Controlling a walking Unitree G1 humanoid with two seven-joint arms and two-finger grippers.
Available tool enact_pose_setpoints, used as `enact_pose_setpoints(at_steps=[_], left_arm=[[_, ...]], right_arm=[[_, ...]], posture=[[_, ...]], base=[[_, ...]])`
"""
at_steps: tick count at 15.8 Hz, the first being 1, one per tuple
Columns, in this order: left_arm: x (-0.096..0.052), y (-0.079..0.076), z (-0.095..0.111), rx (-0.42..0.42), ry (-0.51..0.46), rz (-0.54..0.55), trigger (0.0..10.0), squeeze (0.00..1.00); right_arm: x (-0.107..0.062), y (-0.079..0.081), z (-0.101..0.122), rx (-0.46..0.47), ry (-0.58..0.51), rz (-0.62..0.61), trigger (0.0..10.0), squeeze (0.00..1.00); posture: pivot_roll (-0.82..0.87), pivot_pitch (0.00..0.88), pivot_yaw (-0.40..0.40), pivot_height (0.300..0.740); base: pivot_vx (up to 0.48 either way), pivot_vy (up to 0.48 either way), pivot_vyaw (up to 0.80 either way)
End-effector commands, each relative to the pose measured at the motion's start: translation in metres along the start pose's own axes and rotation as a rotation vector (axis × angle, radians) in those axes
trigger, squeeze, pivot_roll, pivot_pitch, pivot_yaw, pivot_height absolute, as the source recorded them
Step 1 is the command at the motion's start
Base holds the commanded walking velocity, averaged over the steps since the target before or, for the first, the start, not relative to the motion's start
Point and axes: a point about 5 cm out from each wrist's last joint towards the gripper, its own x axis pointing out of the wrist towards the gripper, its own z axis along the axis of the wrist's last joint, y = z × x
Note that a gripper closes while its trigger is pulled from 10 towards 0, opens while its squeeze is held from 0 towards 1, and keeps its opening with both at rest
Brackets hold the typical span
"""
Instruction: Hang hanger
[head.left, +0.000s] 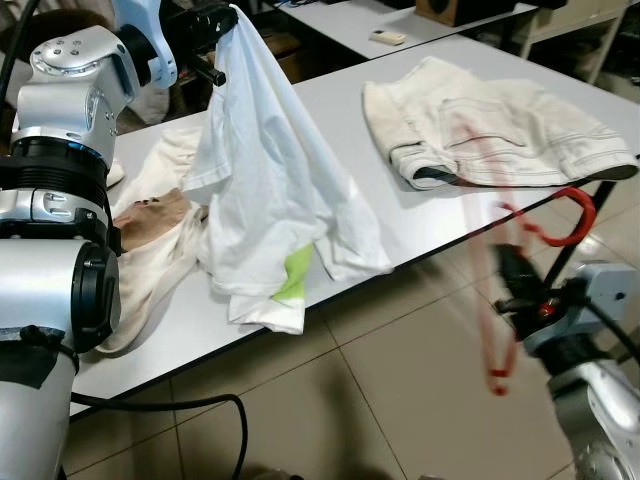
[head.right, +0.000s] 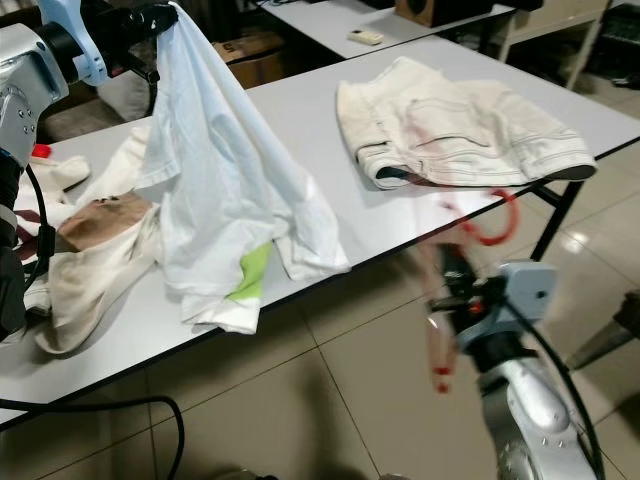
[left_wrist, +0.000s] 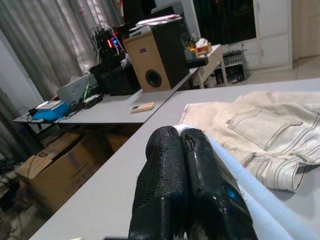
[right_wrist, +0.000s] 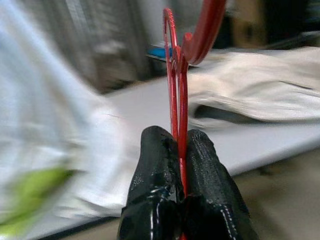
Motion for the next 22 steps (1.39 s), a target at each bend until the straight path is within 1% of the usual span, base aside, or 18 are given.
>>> enact_pose_setpoints(at_steps=[1, 2, 3, 4, 5, 7, 9, 10, 11, 12, 13, 14, 15, 16, 17, 19, 20, 22], left_arm=[[-0.004, 0.005, 0.011, 0.043, -0.018, 0.005, 0.0, 0.00], [-0.004, 0.004, 0.010, 0.043, -0.014, -0.002, 0.0, 0.00], [-0.004, 0.002, 0.008, 0.044, -0.008, -0.009, 0.0, 0.00], [-0.003, 0.002, 0.008, 0.045, -0.006, -0.012, 0.0, 0.00], [-0.003, -0.001, 0.007, 0.043, -0.003, -0.026, 0.0, 0.00], [-0.002, -0.006, 0.007, 0.027, -0.007, -0.075, 0.0, 0.00], [-0.005, -0.016, 0.004, 0.022, 0.014, -0.183, 0.0, 0.00], [-0.006, -0.019, 0.003, 0.020, 0.023, -0.218, 0.0, 0.00], [-0.006, -0.019, 0.003, 0.020, 0.023, -0.218, 0.0, 0.00], [-0.011, -0.026, 0.004, 0.017, 0.031, -0.301, 0.0, 0.00], [-0.014, -0.029, 0.005, 0.017, 0.030, -0.345, 0.0, 0.00], [-0.017, -0.030, 0.006, 0.014, 0.026, -0.367, 0.0, 0.00], [-0.021, -0.031, 0.009, 0.014, 0.016, -0.392, 0.0, 0.00], [-0.025, -0.030, 0.013, 0.014, -0.003, -0.387, 0.0, 0.00], [-0.027, -0.025, 0.018, 0.015, -0.029, -0.345, 0.0, 0.00], [-0.028, -0.014, 0.017, 0.044, -0.017, -0.217, 0.0, 0.00], [-0.025, -0.011, 0.011, 0.075, 0.022, -0.155, 0.0, 0.00], [-0.020, -0.015, 0.006, 0.043, 0.024, -0.128, 0.0, 0.00]], right_arm=[[-0.003, 0.013, 0.009, 0.013, -0.032, 0.125, 10.0, 0.00], [-0.006, 0.017, 0.010, 0.015, -0.023, 0.174, 10.0, 0.00], [-0.011, 0.025, 0.009, 0.029, 0.004, 0.258, 10.0, 0.00], [-0.012, 0.027, 0.009, 0.037, 0.016, 0.287, 10.0, 0.00], [-0.013, 0.034, 0.004, 0.038, 0.064, 0.356, 10.0, 0.00], [-0.009, 0.035, -0.003, 0.025, 0.108, 0.385, 10.0, 0.00], [0.009, 0.026, -0.008, 0.003, 0.126, 0.344, 10.0, 0.00], [0.015, 0.021, -0.010, -0.009, 0.131, 0.317, 10.0, 0.00], [0.015, 0.021, -0.010, -0.009, 0.131, 0.317, 10.0, 0.00], [0.030, 0.011, -0.016, -0.012, 0.163, 0.325, 10.0, 0.00], [0.036, 0.007, -0.019, -0.008, 0.190, 0.354, 10.0, 0.00], [0.039, 0.002, -0.021, -0.022, 0.210, 0.353, 10.0, 0.00], [0.046, -0.010, -0.022, -0.040, 0.245, 0.317, 10.0, 0.00], [0.050, -0.020, -0.021, -0.058, 0.261, 0.281, 10.0, 0.00], [0.052, -0.026, -0.016, -0.072, 0.252, 0.270, 10.0, 0.00], [0.049, -0.020, 0.003, -0.055, 0.166, 0.404, 10.0, 0.00], [0.041, -0.014, 0.009, -0.049, 0.147, 0.490, 10.0, 0.00], [0.032, -0.008, 0.011, -0.039, 0.151, 0.577, 10.0, 0.00]], posture=[[-0.14, 0.000, 0.170, 0.740], [-0.14, 0.000, 0.170, 0.740], [-0.15, 0.000, 0.171, 0.740], [-0.15, 0.000, 0.171, 0.740], [-0.15, 0.000, 0.169, 0.740], [-0.16, 0.000, 0.166, 0.740], [-0.16, 0.000, 0.164, 0.740], [-0.15, 0.000, 0.160, 0.740], [-0.15, 0.000, 0.160, 0.740], [-0.15, 0.000, 0.148, 0.740], [-0.14, 0.000, 0.143, 0.740], [-0.14, 0.000, 0.132, 0.740], [-0.14, 0.000, 0.123, 0.740], [-0.13, 0.000, 0.116, 0.740], [-0.13, 0.000, 0.108, 0.740], [-0.12, 0.000, 0.104, 0.740], [-0.12, 0.000, 0.104, 0.740], [-0.13, 0.000, 0.111, 0.740]], base=[[0.000, 0.000, 0.00], [0.000, 0.000, 0.00], [0.000, 0.000, 0.00], [0.000, 0.000, 0.00], [0.000, 0.000, 0.00], [0.000, 0.000, 0.00], [0.000, 0.000, 0.00], [0.000, 0.000, 0.00], [0.000, 0.000, 0.00], [0.000, 0.000, 0.00], [0.000, 0.000, 0.00], [0.000, 0.000, 0.00], [0.000, 0.000, 0.00], [0.000, 0.000, 0.00], [0.000, 0.000, 0.00], [0.000, 0.000, 0.00], [0.000, 0.000, 0.00], [0.000, 0.000, 0.00]])
